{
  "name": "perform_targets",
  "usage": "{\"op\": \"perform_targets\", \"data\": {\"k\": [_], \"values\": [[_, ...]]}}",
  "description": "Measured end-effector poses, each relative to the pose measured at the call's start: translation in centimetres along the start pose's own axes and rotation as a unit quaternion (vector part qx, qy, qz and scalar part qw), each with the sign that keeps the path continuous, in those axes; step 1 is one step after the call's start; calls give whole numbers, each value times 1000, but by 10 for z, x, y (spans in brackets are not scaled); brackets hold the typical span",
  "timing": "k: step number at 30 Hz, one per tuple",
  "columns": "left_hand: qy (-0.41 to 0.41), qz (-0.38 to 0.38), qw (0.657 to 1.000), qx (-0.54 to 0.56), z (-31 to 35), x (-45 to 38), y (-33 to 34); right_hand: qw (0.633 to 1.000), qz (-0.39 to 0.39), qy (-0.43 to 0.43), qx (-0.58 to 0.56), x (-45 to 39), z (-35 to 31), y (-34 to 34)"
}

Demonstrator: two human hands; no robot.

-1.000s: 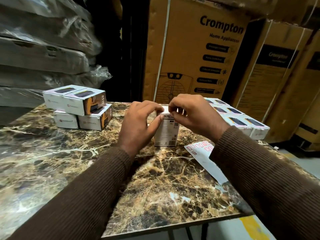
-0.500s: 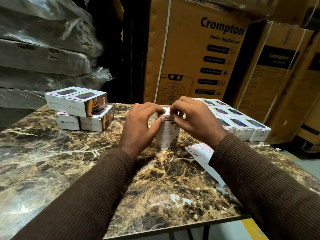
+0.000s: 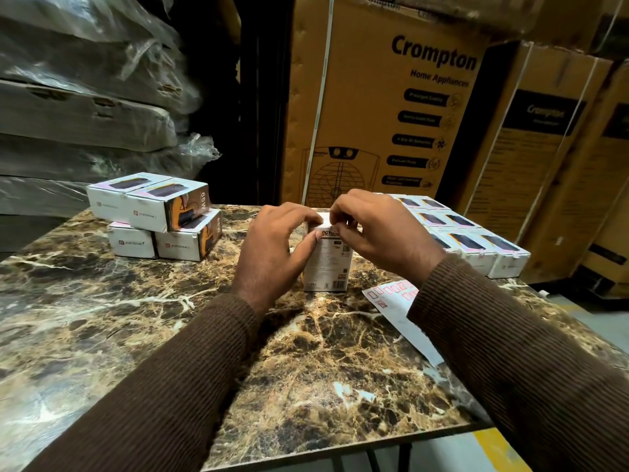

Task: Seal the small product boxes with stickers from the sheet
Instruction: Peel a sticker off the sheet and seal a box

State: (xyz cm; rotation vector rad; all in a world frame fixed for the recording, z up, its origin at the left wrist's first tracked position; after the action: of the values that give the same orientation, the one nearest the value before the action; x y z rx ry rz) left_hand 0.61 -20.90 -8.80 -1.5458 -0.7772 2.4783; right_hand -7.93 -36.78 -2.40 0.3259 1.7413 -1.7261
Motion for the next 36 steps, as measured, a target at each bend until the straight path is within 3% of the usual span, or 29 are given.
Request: {"op": "perform_targets", "data": {"k": [8, 15, 23, 31, 36], "values": [[-2, -3, 1000, 1, 1, 0, -1, 1000, -8, 9, -7, -4, 1, -1], [-4, -3, 1000, 3, 0, 0, 0, 998, 33, 45, -20, 3, 2, 7], [-3, -2, 1000, 12, -2, 0, 1, 990, 104, 39, 81, 14, 2, 15], [6, 2, 1000, 14, -1, 1, 0, 987, 143, 46, 51, 22, 1, 21], [9, 1, 1000, 13, -2, -1, 0, 986, 140, 89, -31, 21, 6, 22]]}}
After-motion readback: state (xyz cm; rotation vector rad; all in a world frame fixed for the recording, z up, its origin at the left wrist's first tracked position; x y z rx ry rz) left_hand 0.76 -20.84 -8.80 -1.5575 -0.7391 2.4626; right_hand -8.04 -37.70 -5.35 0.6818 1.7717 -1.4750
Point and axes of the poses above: each hand's wrist, its own x-axis away from the middle knuckle, its own y-axis out of the palm, z = x × y, the point moved 3 cm from there along -x, towards the middle knuckle, and after that the axes turned 1 degree about y, right-handed, at the moved point
